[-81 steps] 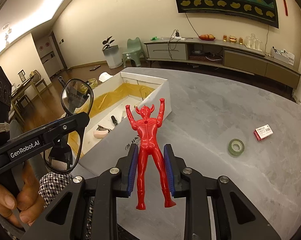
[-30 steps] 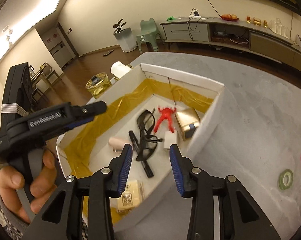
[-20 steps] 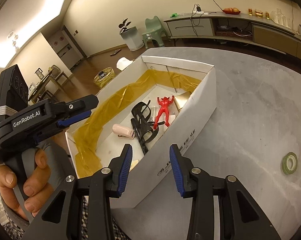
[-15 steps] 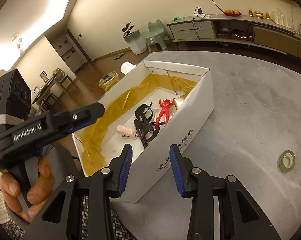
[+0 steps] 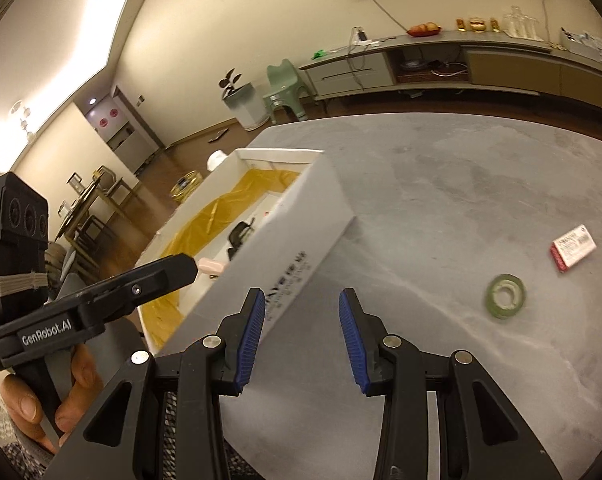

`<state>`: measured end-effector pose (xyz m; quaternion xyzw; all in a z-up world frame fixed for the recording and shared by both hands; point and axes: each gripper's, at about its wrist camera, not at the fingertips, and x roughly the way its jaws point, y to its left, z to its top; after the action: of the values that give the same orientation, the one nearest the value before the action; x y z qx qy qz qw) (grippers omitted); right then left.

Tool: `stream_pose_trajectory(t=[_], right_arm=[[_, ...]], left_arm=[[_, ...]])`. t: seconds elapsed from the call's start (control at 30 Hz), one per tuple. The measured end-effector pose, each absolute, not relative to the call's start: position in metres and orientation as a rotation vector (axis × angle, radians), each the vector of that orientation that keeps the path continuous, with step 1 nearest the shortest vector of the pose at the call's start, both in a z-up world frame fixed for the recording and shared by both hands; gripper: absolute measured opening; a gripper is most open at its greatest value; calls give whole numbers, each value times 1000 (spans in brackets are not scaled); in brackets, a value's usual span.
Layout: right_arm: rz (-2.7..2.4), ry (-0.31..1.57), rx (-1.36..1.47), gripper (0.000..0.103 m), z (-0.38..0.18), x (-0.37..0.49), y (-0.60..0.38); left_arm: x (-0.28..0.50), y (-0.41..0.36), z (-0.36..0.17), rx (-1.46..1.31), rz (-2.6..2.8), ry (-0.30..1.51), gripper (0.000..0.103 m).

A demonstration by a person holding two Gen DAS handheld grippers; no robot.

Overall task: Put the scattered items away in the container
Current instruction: 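Move the left gripper to the green tape while the right grasps the staple box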

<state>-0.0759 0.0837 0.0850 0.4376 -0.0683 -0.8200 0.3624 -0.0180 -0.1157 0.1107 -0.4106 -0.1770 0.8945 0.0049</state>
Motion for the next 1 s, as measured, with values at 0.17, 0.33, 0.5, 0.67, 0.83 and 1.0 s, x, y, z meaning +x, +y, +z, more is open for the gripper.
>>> stream_pose_trajectory(t=[0.17, 0.33, 0.5, 0.67, 0.83, 1.0], right_arm=[[-2158, -228, 1153, 41, 78, -86, 120], [-2200, -299, 1182, 41, 68, -98, 151], [-2275, -365, 1226, 42, 56, -115, 180], [-2380, -434, 1306, 51, 37, -135, 208], [-2483, -501, 1387, 53, 18, -158, 232], [-2586, -553, 1469, 56, 2, -191, 247]], left_arm=[[-31, -79, 103, -1321, 2756, -484, 53], [-45, -44, 93, -1346, 2707, -415, 53], [-62, -13, 80, -1370, 2657, -362, 53], [-79, 9, 65, -1395, 2600, -341, 53], [-94, 24, 49, -1402, 2549, -339, 53], [-105, 30, 34, -1393, 2510, -333, 53]])
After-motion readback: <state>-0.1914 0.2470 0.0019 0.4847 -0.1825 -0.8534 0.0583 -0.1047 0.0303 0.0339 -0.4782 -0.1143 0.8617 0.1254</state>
